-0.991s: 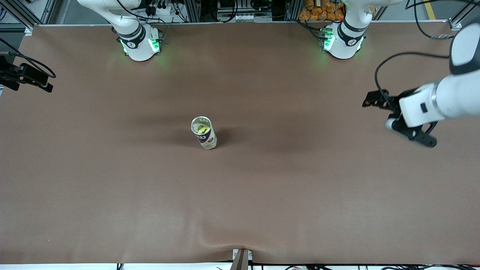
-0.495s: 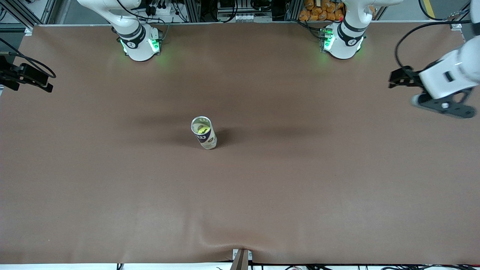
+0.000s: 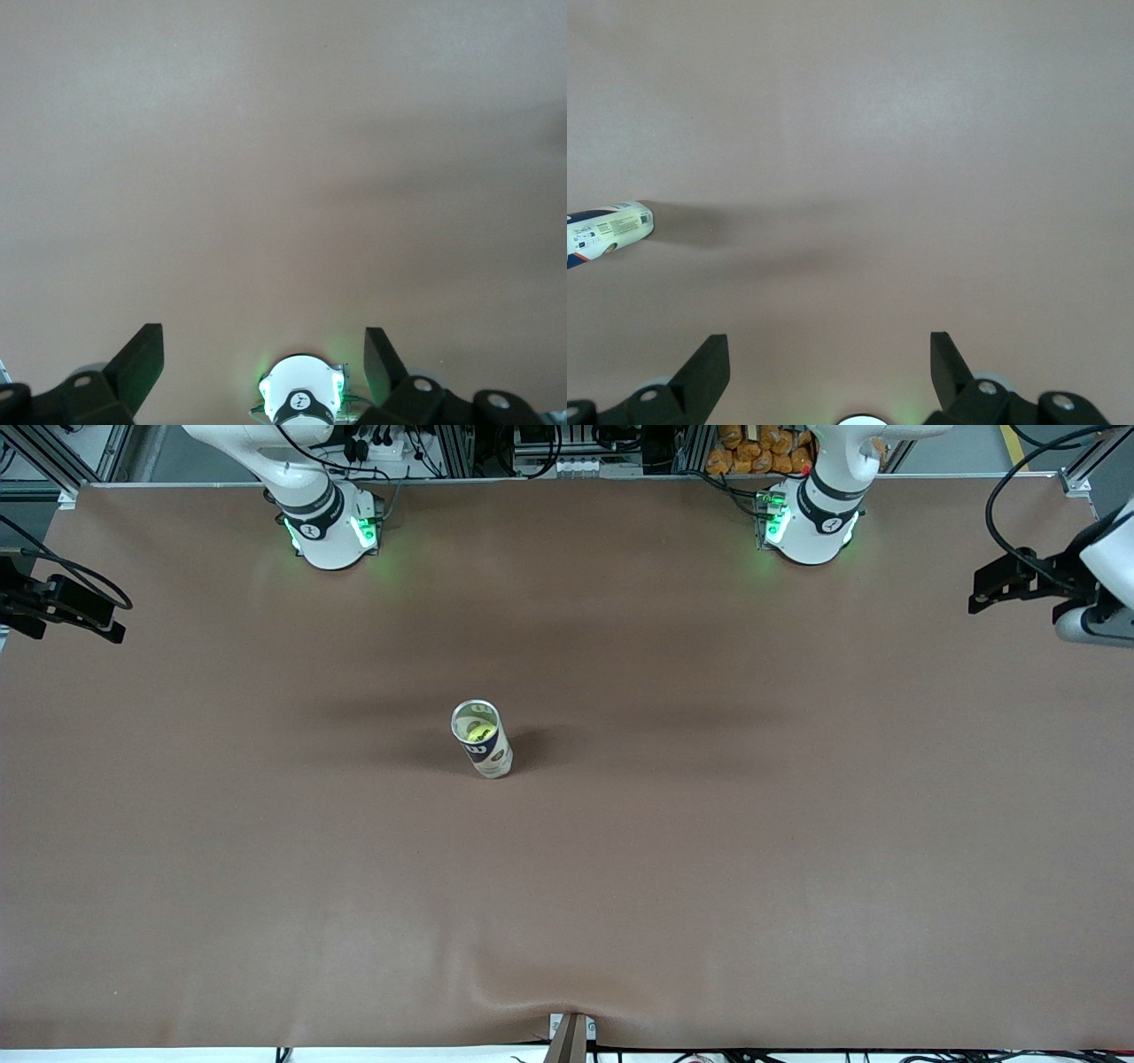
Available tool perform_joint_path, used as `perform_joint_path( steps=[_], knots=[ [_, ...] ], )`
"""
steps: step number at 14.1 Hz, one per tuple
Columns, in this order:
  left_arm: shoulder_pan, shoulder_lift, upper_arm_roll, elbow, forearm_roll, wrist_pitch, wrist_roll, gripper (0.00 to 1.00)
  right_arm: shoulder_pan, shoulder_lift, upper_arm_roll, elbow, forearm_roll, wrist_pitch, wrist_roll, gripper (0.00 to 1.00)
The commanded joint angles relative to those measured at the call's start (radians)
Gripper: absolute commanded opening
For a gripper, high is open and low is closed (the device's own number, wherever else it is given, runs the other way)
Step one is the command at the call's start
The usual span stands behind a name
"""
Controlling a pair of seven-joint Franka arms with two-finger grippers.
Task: Insert tennis ball vertically with right arm
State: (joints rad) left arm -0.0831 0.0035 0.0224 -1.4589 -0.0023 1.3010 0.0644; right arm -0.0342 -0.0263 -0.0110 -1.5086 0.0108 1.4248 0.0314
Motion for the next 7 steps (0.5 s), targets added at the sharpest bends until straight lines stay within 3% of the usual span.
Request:
perform_joint_path(
  steps=[1,7],
  knots=[
    [-0.004,-0.085,-0.001,-0.126,-0.012,0.104,-0.037,1.00,-0.001,0.003,0.003,0.011,-0.018,-0.009,0.008,1.00],
    [-0.004,-0.074,0.007,-0.143,-0.012,0.173,-0.040,1.00,-0.003,0.003,0.003,0.010,-0.018,-0.009,0.009,1.00]
  ],
)
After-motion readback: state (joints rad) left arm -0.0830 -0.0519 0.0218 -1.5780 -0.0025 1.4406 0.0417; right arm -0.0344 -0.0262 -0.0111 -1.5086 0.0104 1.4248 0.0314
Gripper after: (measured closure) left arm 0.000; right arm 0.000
